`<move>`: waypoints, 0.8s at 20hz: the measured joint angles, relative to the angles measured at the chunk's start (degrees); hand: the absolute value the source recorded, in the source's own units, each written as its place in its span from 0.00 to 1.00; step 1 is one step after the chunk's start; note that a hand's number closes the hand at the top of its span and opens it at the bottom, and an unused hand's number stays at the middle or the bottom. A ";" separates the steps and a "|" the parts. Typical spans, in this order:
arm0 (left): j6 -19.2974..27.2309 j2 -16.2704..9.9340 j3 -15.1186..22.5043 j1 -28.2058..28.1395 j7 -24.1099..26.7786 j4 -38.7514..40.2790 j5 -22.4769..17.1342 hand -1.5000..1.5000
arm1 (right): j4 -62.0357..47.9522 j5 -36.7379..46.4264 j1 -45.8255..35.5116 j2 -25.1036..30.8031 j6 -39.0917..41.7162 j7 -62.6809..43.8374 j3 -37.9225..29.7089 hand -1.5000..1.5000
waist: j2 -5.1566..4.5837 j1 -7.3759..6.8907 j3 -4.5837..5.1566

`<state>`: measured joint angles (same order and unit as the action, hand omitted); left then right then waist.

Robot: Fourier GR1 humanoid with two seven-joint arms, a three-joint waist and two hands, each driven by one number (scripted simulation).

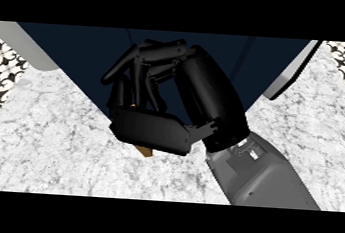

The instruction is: Pick up the bottled water, place it into the cabinet and close the cabinet

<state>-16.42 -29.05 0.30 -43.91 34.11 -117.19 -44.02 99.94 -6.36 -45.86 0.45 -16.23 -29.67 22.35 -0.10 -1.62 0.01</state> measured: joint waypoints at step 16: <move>-4.09 0.73 -4.27 1.41 -3.61 1.26 -2.13 1.00 | -25.92 -5.27 -9.19 -0.49 9.21 15.32 -6.31 1.00 | 1.78 -0.44 0.08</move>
<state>-20.51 -28.31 -3.97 -42.51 30.50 -115.92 -46.15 74.02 -11.62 -55.05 -0.04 -7.02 -14.36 16.05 1.68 -2.05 0.10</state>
